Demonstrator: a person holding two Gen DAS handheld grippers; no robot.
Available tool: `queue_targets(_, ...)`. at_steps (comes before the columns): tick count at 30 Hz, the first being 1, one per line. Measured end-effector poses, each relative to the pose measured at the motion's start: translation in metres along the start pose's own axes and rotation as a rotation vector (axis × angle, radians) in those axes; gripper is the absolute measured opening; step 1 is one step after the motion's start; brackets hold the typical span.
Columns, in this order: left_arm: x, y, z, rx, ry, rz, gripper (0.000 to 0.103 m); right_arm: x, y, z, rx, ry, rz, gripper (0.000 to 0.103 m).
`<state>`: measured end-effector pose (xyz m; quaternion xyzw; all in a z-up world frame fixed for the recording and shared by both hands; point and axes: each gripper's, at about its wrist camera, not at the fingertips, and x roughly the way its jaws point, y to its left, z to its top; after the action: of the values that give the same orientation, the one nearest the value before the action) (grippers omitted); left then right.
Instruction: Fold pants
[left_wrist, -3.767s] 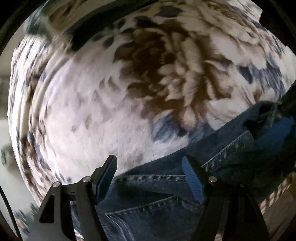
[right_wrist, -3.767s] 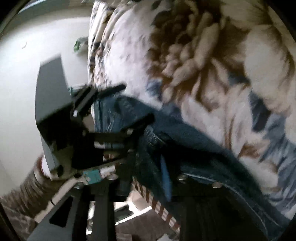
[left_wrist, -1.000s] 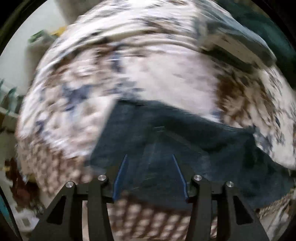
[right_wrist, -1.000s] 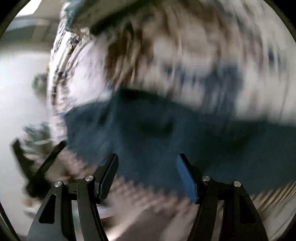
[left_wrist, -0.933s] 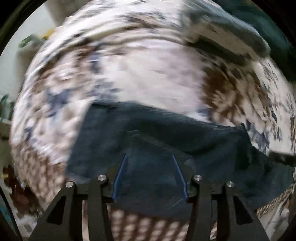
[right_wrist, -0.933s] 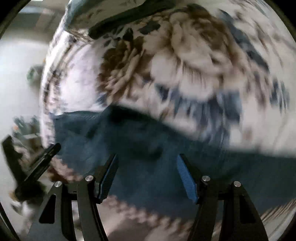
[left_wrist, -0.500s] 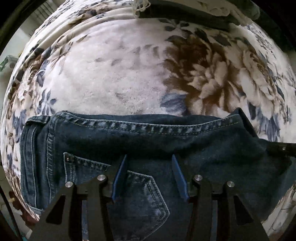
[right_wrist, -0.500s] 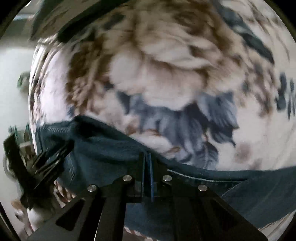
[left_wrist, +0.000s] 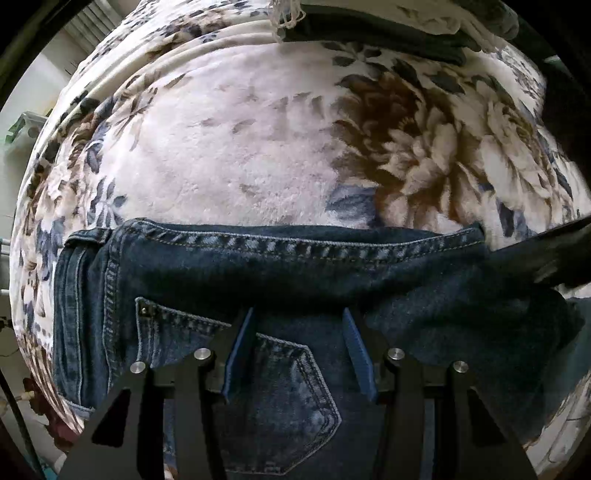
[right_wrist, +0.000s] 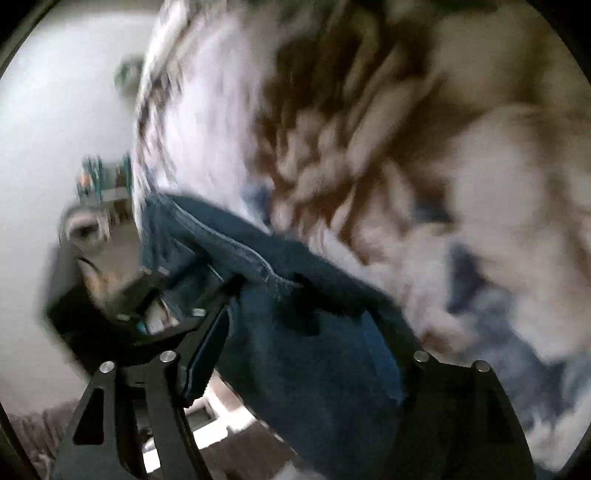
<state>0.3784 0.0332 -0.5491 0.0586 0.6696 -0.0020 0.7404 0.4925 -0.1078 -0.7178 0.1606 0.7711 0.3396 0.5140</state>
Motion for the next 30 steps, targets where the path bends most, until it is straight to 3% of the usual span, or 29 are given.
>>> queue_targets(1, -0.001, 0.0, -0.002, -0.002, 0.001, 0.001, 0.046, 0.006, 0.009, -0.003, -0.031, 0.029, -0.001, 0.07)
queue_targets(2, -0.002, 0.001, -0.004, -0.007, 0.0, -0.002, 0.046, 0.008, 0.012, -0.004, -0.061, 0.067, 0.023, 0.06)
queue_targets(4, -0.006, 0.002, -0.009, -0.019, -0.003, -0.01, 0.046, 0.005, 0.015, -0.009, -0.086, 0.109, 0.164, 0.051)
queue_targets(5, -0.005, 0.003, -0.01, -0.024, -0.001, -0.012, 0.047, 0.002, 0.015, -0.009, -0.102, 0.102, 0.148, 0.051)
queue_targets(7, -0.004, 0.005, -0.012, -0.03, 0.001, -0.013, 0.046, 0.002, 0.006, -0.003, -0.107, 0.07, -0.021, 0.051)
queue_targets(8, -0.003, 0.005, -0.012, -0.031, 0.003, -0.012, 0.046, 0.005, 0.0, -0.001, -0.096, 0.081, -0.02, 0.051)
queue_targets(10, -0.003, 0.005, -0.012, -0.031, 0.006, -0.01, 0.046, 0.015, -0.002, 0.006, -0.096, 0.112, 0.053, 0.051)
queue_targets(12, -0.003, 0.006, -0.012, -0.033, 0.009, -0.012, 0.046, 0.027, 0.008, 0.008, -0.121, 0.164, 0.216, 0.051)
queue_targets(13, -0.004, 0.007, -0.011, -0.041, 0.007, -0.019, 0.046, 0.031, 0.014, 0.007, -0.141, 0.179, 0.241, 0.044)
queue_targets(14, -0.004, 0.008, -0.012, -0.051, 0.011, -0.025, 0.046, 0.035, 0.018, 0.008, -0.149, 0.191, 0.241, 0.044)
queue_targets(16, -0.003, 0.01, -0.013, -0.052, 0.015, -0.03, 0.046, 0.046, 0.001, 0.014, -0.075, 0.192, 0.212, 0.039)
queue_targets(17, -0.002, 0.009, -0.013, -0.048, 0.017, -0.026, 0.046, 0.051, -0.009, 0.017, -0.023, 0.191, 0.222, 0.023)
queue_targets(18, -0.002, 0.009, -0.013, -0.044, 0.02, -0.023, 0.046, 0.052, -0.021, 0.019, 0.041, 0.164, 0.247, 0.017)
queue_targets(23, 0.001, 0.007, -0.013, -0.018, 0.023, -0.03, 0.046, 0.017, -0.058, 0.012, 0.236, -0.005, 0.323, 0.013)
queue_targets(27, 0.0, 0.005, -0.014, -0.013, 0.032, -0.028, 0.046, -0.04, -0.084, 0.008, 0.288, -0.099, 0.191, 0.012)
queue_targets(29, -0.007, 0.003, -0.009, -0.03, 0.041, -0.032, 0.046, -0.067, -0.086, 0.005, 0.27, -0.144, 0.056, 0.013)
queue_targets(30, -0.013, 0.001, -0.005, -0.038, 0.043, -0.041, 0.046, -0.077, -0.078, 0.0, 0.246, -0.144, 0.032, 0.013)
